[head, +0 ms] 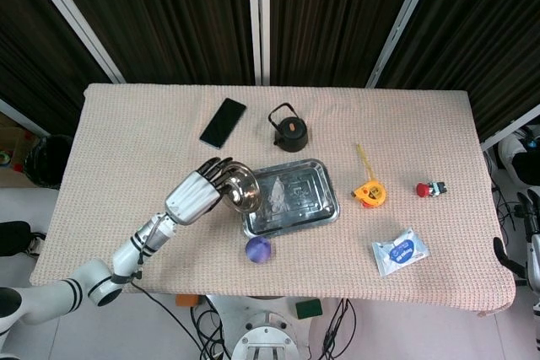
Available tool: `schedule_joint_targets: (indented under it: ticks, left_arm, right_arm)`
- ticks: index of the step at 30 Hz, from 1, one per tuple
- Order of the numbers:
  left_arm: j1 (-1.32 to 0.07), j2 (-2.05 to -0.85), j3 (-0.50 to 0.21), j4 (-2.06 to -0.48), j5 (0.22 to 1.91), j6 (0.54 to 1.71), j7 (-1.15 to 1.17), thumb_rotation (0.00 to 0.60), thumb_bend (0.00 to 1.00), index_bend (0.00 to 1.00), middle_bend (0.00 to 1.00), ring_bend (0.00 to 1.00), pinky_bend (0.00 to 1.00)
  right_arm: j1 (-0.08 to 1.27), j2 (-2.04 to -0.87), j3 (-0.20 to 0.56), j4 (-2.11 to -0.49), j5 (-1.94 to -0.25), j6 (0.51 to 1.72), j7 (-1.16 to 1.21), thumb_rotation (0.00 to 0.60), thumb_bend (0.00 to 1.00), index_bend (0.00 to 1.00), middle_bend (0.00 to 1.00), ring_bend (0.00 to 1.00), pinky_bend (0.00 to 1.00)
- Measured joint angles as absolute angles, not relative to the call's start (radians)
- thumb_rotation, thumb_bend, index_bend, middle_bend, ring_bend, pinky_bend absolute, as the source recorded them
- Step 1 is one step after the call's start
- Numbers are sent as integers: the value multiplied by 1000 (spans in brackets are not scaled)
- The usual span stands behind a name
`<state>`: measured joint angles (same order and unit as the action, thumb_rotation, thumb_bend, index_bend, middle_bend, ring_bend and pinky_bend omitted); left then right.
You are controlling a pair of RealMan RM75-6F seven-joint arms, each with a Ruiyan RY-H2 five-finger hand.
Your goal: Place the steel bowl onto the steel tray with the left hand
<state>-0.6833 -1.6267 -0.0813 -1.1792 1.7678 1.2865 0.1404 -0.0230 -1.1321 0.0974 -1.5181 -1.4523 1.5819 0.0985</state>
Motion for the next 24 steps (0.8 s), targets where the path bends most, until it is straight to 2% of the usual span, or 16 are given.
schedule_joint_targets:
  ticks: [6,12,24]
  left_arm:
    - [-741,-1655,-108,-1191,1755,1233,140,600,568,680,237,111,219]
    - [-787,-1733,-118,-1150,1729,1183,126,600,570,689,239,113,220]
    - [-874,-1943,-157,-951,1668,1141,38,600,567,681,253,124,220]
  right_arm:
    - [-22,-1138,100,-1499,-1439,1566,115,600,349,0,0,0,0]
    - [-20,-1147,100,-1486,-1436,1557,121,600,349,0,0,0,0]
    - [-25,-1146,108,-1474,-1416,1551,129,600,349,0,0,0,0]
